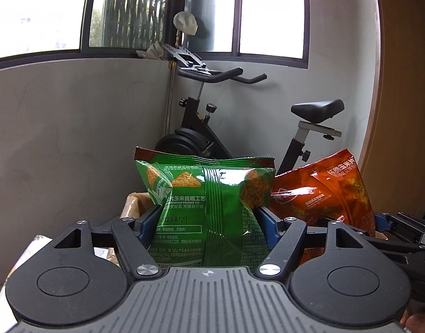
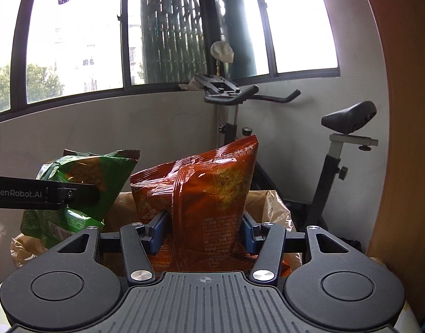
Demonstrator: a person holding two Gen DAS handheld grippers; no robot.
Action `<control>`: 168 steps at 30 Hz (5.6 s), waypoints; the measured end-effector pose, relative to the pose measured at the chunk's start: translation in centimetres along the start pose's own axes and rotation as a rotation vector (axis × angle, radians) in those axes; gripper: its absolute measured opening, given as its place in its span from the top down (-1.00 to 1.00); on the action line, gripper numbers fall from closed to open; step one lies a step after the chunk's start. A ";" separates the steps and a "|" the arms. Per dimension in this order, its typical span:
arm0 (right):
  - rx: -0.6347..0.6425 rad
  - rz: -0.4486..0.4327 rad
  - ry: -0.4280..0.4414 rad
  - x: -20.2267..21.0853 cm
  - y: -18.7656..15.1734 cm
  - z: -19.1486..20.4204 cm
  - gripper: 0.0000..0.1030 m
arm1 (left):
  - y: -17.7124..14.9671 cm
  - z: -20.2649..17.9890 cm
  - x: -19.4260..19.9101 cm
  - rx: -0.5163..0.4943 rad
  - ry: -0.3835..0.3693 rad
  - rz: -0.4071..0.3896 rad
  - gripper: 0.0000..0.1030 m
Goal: Organize snacks
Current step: 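Lift both bags over the box and release them inside, then withdraw both open tools from the box toward the remaining snacks, then lower the left tool onto the pale green chip bag while the right tool reaches the red packet, then close the left tool on the pale green bag while the right tool grasps the red packet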
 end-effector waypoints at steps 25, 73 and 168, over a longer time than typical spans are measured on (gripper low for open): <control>-0.007 0.078 0.058 5.8 0.3 -2.9 -0.19 | -2.1 3.9 6.7 0.062 0.004 0.068 -0.73; -0.009 0.311 -0.056 10.8 -17.8 -10.9 -0.22 | -17.8 5.2 10.3 0.079 0.055 0.183 -0.44; 0.027 0.360 -0.038 11.2 -22.7 -7.6 -0.04 | -18.0 -8.4 9.5 -0.284 -0.241 0.025 -0.97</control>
Point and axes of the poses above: each gripper's, at about its wrist camera, not at the fingertips, and x roughly against the way its jaws point, z to its left, y to its top, the point moved 4 cm from there along -x, roughly the way its jaws point, and after that the axes turned 9 degrees about -y, right-handed, at the moved point
